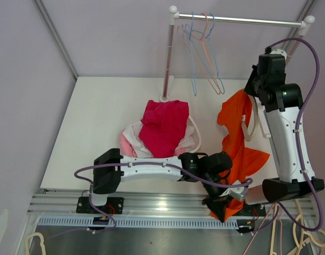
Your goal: Remove the t-shirt from the hanger
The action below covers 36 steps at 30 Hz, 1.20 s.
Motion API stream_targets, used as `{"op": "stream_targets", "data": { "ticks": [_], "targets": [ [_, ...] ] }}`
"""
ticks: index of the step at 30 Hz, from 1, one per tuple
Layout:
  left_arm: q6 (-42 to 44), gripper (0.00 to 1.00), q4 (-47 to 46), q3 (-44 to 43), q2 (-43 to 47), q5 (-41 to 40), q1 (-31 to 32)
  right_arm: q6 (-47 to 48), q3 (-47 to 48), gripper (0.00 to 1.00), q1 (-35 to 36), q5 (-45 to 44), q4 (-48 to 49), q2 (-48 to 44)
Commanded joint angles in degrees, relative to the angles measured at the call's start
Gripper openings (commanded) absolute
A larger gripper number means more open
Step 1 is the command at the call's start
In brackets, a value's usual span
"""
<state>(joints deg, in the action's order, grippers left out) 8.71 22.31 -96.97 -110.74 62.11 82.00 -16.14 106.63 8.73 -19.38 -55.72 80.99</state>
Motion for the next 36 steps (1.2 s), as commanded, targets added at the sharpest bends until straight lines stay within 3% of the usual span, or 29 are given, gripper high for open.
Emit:
{"op": "stream_targets", "data": {
  "ticks": [1, 3, 5, 6, 8, 12, 19, 23, 28, 32, 36],
  "targets": [
    [-1.49, 0.01, -3.83, 12.83, 6.49, 14.81, 4.76, -1.79, 6.65, 0.0, -1.96, 1.97, 11.61, 2.33],
    [-3.6, 0.01, -12.3, 21.32, 9.64, 9.2, 3.7, -2.14, 8.67, 0.0, -2.31, 4.68, 8.98, 2.77],
    [-13.07, 0.01, -21.73, 26.28, 12.11, 4.45, -0.77, -1.88, 9.38, 0.0, -1.97, 5.92, 6.26, 2.59],
    [-19.8, 0.01, -30.65, 29.78, 14.3, -0.45, -5.14, -1.7, 9.65, 0.0, -1.79, 6.54, 5.11, 2.33],
    [-25.12, 0.01, -35.12, 32.46, 15.29, -5.04, -9.55, -1.35, 9.48, 0.0, -1.53, 7.24, 1.17, 1.02],
    [-26.99, 0.01, -26.99, 26.84, 16.34, -25.21, -15.71, 0.05, 10.26, 0.0, -0.74, 9.18, -8.48, -0.83],
    [-34.72, 0.01, -20.11, 14.72, 12.57, -37.49, -19.85, 1.55, 15.45, 0.0, 0.93, 9.45, -20.38, -3.64],
    [-34.46, 0.01, -15.74, 12.34, 14.85, -47.03, -19.94, 0.51, 17.2, 0.0, 0.94, 7.17, -20.3, -6.02],
    [-29.98, 0.01, -5.44, 3.91, 20.36, -50.59, -19.86, 0.85, 14.23, 0.0, 0.85, 4.79, -12.67, -9.7],
    [-27.0, 0.01, 0.62, -4.27, 26.44, -52.69, -20.03, 2.78, 5.98, 0.0, 0.76, 3.64, -2.04, -11.38],
    [-24.71, 0.01, 5.19, -13.75, 29.53, -50.62, -25.89, 5.06, -7.02, 0.0, 0.85, 5.31, 18.64, -15.85]
  ]
}}
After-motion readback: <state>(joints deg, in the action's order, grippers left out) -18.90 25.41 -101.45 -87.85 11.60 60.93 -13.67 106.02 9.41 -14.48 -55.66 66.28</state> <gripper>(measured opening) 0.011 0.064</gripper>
